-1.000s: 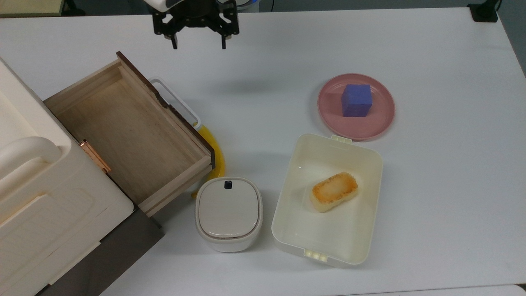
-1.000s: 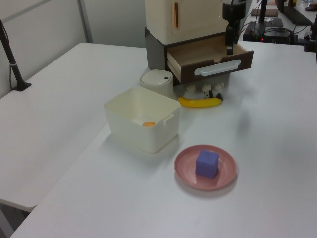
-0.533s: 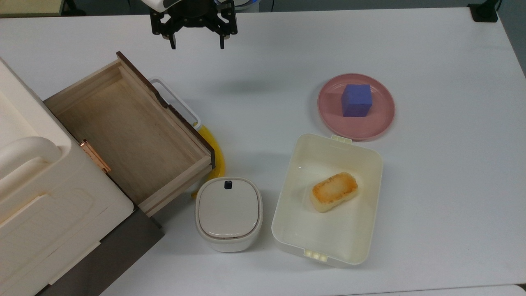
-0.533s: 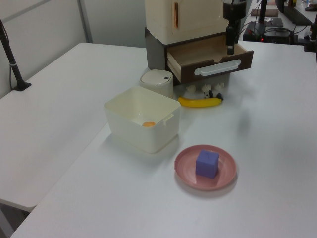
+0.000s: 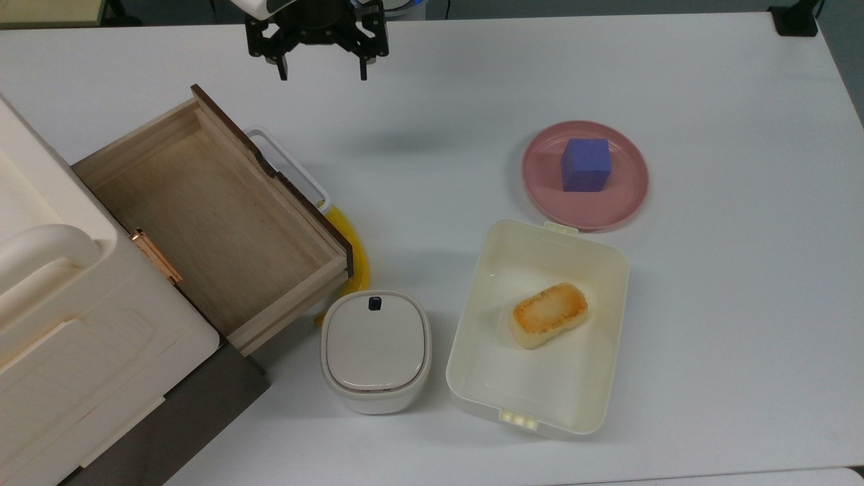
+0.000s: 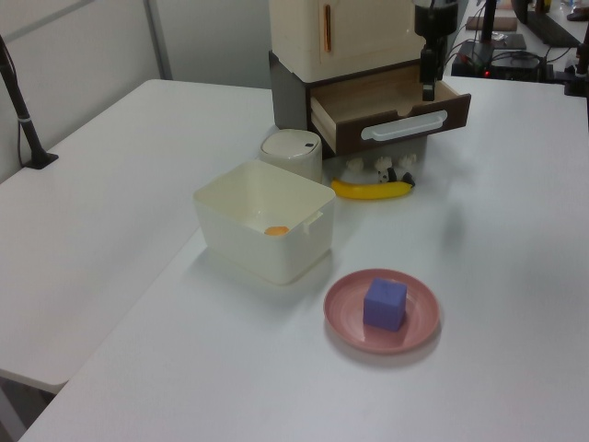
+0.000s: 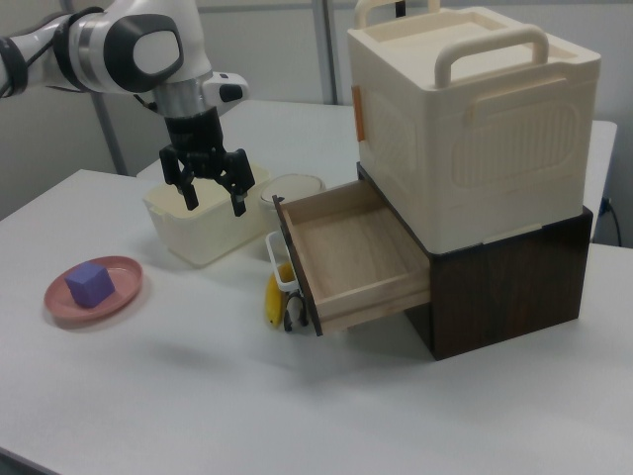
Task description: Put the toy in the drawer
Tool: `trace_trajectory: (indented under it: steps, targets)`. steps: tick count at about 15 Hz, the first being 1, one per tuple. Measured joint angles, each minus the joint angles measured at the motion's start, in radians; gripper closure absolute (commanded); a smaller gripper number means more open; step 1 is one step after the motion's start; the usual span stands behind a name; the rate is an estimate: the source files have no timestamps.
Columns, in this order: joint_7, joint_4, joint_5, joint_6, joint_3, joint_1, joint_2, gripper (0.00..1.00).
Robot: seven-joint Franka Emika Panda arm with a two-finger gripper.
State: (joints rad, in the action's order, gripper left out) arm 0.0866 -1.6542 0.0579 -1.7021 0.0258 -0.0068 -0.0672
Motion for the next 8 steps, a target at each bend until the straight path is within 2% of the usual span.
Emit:
trace_trajectory:
  steps: [8]
  targets:
    - [0.0,0.001,0.0,0.0,-0.005,-0.005,-0.001,0.0]
